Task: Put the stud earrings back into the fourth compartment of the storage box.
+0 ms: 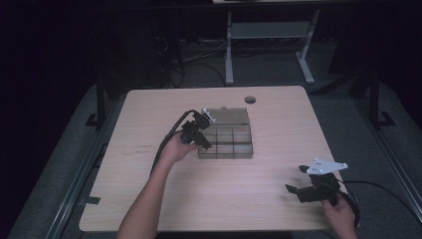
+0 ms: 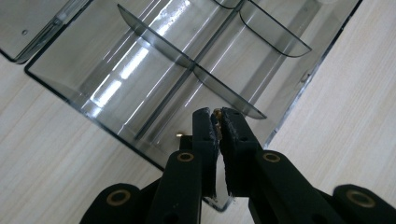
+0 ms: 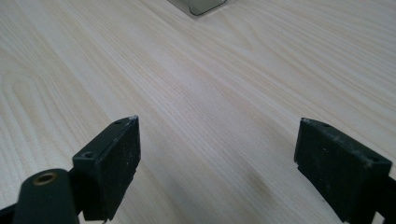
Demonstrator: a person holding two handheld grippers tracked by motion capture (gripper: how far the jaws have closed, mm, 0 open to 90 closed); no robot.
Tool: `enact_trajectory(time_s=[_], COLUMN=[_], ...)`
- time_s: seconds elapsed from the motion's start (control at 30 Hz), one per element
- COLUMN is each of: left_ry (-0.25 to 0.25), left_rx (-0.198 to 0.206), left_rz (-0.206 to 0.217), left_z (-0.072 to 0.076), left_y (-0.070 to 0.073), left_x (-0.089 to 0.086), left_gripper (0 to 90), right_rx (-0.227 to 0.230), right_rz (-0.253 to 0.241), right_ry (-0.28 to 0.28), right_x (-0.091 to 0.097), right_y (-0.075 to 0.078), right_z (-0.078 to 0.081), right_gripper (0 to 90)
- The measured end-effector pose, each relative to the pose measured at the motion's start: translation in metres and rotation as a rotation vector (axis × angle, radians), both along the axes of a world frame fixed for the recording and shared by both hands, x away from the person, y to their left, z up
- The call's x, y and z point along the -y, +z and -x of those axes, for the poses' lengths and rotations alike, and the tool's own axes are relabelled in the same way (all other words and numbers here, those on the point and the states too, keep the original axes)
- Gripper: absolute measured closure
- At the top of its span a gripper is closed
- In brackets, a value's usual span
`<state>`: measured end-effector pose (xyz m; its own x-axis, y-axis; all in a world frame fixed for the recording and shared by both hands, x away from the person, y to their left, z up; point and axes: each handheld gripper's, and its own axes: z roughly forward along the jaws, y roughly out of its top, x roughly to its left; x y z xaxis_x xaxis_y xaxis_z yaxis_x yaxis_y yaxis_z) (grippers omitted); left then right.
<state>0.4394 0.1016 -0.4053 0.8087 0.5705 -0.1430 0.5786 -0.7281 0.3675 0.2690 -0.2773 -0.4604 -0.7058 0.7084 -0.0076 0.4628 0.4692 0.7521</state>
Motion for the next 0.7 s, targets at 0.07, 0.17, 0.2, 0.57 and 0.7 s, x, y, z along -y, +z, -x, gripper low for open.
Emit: enact_trajectory(time_s=[0.07,0.17,0.2,0.57,0.7], left_ry=[0.0,0.003,0.002,0.001,-0.007], left_rx=[-0.007,-0.017,-0.017,-0.037,-0.04], left_rz=[-0.005,-0.008,-0.01,-0.019,-0.024], left_z=[-0.003,-0.005,-0.006,-0.012,-0.012], left_y=[-0.002,-0.005,-0.007,-0.016,-0.018], left_x=[0.0,0.0,0.0,0.005,0.007], left_gripper=[84.5,84.5,84.5,84.4,84.4], right_rx=[-0.005,-0.001,-0.003,-0.003,0.003], right_rz=[-0.002,-0.005,-0.005,-0.012,-0.011], right_ry=[-0.002,-0.001,-0.003,-0.007,-0.005], right_x=[0.0,0.0,0.0,0.001,0.001], right_y=[0.0,0.0,0.0,0.0,0.0], right_z=[0.001,0.001,0.001,0.0,0.0], right_gripper=[14.1,14.1,14.1,14.1,14.0])
